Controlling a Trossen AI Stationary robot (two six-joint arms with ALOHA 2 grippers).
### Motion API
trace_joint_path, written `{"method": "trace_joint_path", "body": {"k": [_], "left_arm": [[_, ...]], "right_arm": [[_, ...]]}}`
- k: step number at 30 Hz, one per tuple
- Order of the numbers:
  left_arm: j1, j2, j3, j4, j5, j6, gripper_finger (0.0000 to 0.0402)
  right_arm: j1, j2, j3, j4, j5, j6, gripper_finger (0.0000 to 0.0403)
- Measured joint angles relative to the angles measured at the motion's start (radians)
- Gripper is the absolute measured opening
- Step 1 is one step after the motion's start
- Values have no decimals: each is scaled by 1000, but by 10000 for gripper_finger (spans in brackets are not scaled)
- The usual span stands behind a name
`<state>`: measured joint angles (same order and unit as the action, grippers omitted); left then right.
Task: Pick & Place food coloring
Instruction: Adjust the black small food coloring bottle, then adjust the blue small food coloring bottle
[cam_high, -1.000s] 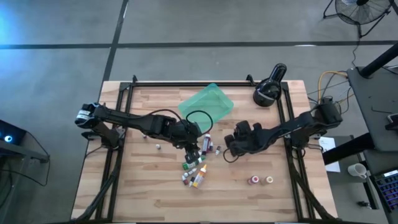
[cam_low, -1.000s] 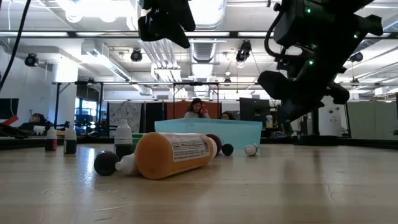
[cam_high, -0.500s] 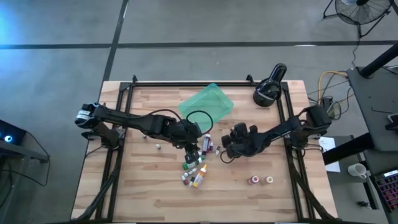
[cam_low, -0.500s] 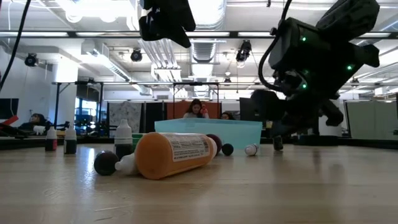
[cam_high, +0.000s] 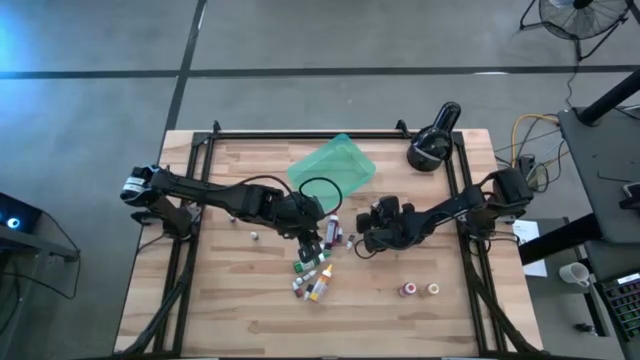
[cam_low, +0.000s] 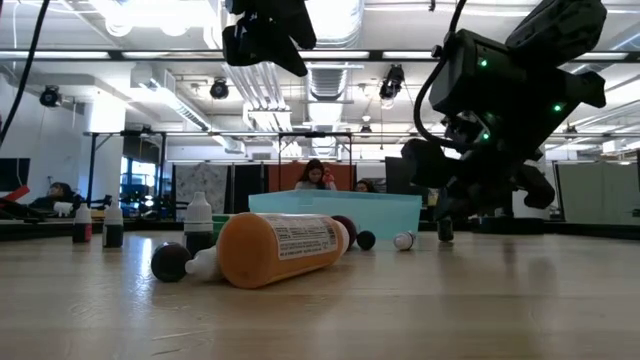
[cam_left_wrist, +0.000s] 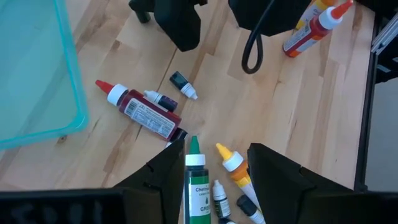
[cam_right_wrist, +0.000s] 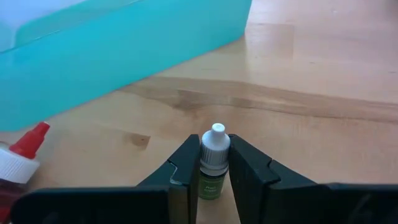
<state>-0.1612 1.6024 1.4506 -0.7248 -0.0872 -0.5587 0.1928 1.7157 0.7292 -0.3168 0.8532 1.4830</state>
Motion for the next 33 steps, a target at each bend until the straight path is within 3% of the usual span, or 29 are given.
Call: {"method": "trace_joint_path", "body": {"k": [33], "left_arm": [[0, 0, 0, 0, 1, -2, 147]], "right_arm": [[27, 0, 18, 6, -50, -95, 154]]}}
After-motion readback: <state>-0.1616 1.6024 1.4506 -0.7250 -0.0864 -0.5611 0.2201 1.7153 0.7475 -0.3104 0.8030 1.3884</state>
